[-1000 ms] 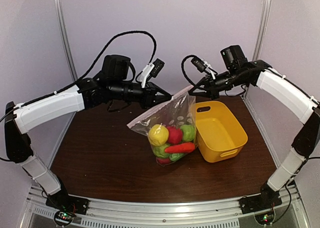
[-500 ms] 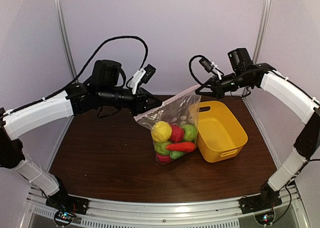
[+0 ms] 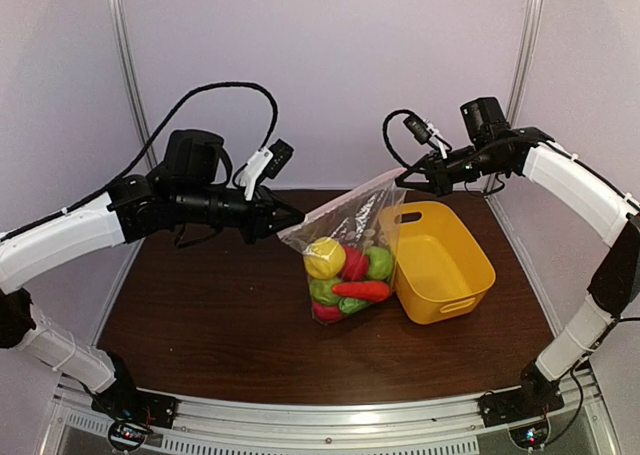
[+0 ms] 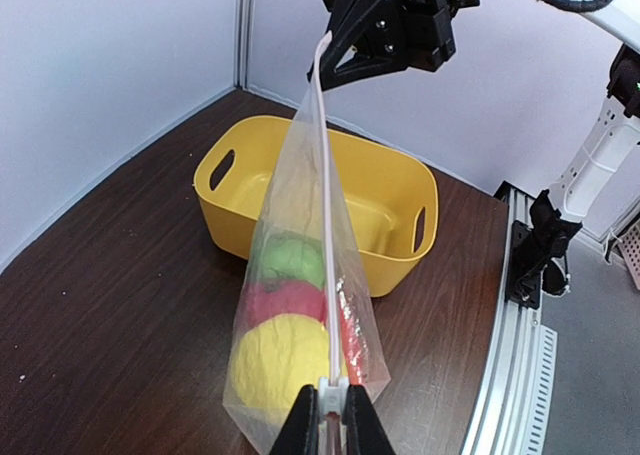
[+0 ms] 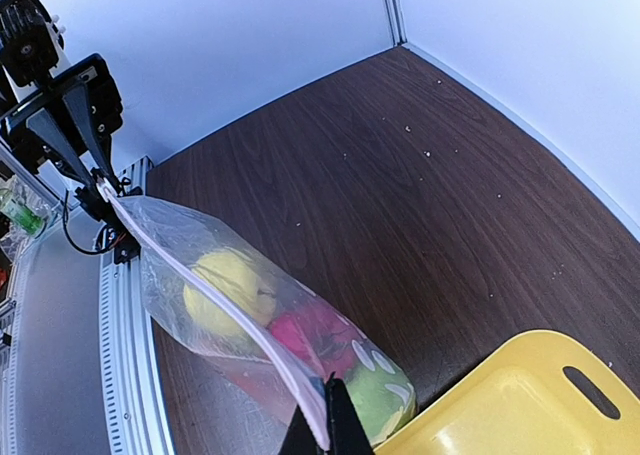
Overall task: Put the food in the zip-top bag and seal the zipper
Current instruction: Zip the zipper of the food storage bag.
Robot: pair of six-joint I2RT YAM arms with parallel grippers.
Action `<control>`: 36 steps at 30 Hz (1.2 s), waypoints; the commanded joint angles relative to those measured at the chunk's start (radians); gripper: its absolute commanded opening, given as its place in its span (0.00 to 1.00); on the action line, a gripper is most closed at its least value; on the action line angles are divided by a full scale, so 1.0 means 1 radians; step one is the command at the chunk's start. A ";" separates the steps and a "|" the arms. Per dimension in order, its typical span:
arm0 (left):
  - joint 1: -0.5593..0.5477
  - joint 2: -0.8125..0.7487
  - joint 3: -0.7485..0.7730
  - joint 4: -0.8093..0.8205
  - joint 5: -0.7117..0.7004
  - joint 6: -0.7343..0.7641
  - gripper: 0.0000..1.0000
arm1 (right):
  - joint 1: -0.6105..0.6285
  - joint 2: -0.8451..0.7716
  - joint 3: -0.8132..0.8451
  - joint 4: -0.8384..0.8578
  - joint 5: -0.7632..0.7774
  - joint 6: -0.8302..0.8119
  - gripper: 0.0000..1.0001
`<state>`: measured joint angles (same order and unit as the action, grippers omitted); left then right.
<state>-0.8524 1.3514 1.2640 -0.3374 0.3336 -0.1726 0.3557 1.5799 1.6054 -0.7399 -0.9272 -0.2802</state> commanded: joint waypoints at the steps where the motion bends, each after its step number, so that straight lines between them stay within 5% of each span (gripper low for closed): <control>1: 0.007 -0.047 -0.031 -0.057 -0.026 0.016 0.00 | -0.030 -0.033 -0.006 0.053 0.027 0.018 0.00; 17: 0.026 -0.078 -0.078 -0.036 -0.046 0.012 0.00 | -0.035 -0.030 -0.020 0.063 0.021 0.021 0.00; 18: 0.026 -0.074 -0.078 -0.023 -0.038 0.007 0.02 | -0.035 -0.029 -0.021 0.064 0.017 0.020 0.00; 21: 0.026 -0.061 -0.084 0.025 -0.063 -0.029 0.40 | -0.035 -0.024 -0.022 0.068 -0.008 0.025 0.00; 23: 0.026 -0.075 -0.127 0.078 -0.087 -0.040 0.49 | -0.035 -0.023 -0.021 0.071 -0.012 0.030 0.00; 29: 0.026 -0.186 -0.368 0.390 -0.117 -0.067 0.54 | -0.035 -0.022 -0.024 0.072 -0.013 0.031 0.00; 36: 0.026 -0.156 -0.401 0.476 -0.191 -0.079 0.53 | -0.035 -0.014 -0.019 0.074 -0.016 0.035 0.00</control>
<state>-0.8326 1.1904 0.8848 -0.0284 0.2096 -0.2340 0.3286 1.5799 1.5860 -0.7029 -0.9272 -0.2573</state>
